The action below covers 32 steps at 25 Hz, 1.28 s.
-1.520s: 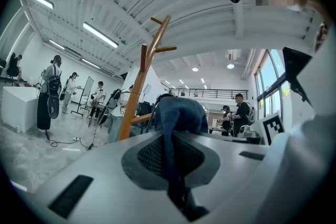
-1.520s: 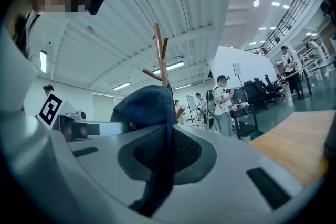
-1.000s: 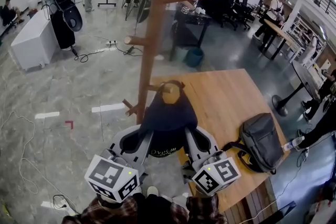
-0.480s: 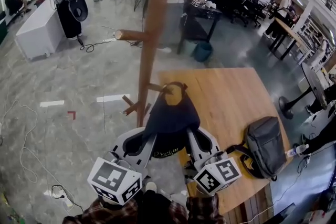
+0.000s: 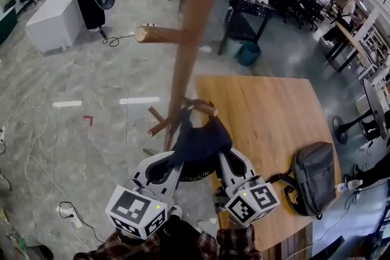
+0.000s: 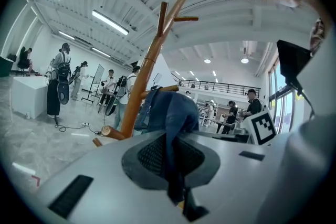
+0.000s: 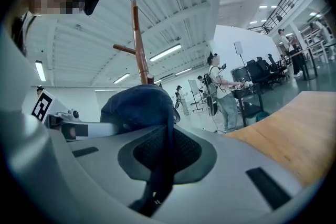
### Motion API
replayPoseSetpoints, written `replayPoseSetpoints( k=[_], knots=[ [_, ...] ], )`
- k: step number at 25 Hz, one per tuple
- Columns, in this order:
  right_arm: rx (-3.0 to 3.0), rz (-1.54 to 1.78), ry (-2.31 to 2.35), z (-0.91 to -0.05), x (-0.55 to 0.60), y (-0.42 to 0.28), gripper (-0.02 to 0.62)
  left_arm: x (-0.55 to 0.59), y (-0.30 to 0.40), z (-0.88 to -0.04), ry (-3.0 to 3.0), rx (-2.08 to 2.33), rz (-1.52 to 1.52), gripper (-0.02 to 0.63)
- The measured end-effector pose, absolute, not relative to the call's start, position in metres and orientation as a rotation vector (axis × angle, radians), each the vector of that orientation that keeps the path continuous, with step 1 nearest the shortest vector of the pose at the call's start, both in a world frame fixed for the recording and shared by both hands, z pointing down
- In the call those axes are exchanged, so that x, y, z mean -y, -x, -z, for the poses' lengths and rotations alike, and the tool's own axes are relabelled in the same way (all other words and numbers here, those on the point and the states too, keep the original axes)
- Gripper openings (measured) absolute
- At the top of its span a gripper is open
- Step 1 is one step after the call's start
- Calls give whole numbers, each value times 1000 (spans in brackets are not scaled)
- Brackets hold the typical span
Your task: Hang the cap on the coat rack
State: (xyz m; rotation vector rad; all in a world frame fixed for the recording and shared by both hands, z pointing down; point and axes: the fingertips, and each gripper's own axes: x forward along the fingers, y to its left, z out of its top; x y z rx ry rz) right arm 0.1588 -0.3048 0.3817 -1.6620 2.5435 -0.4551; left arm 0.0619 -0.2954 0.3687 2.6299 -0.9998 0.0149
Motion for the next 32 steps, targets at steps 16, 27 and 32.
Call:
replayPoseSetpoints(
  k=[16, 27, 32],
  knots=[
    [-2659, 553, 1605, -419, 367, -131, 28, 339, -38, -411, -2514, 1117, -17, 21],
    [-2651, 579, 1603, -427, 372, -129, 28, 345, -34, -422, -2469, 1115, 39, 21],
    [-2650, 567, 1606, -423, 364, -129, 28, 342, -31, -418, -2461, 1124, 32, 23]
  ],
)
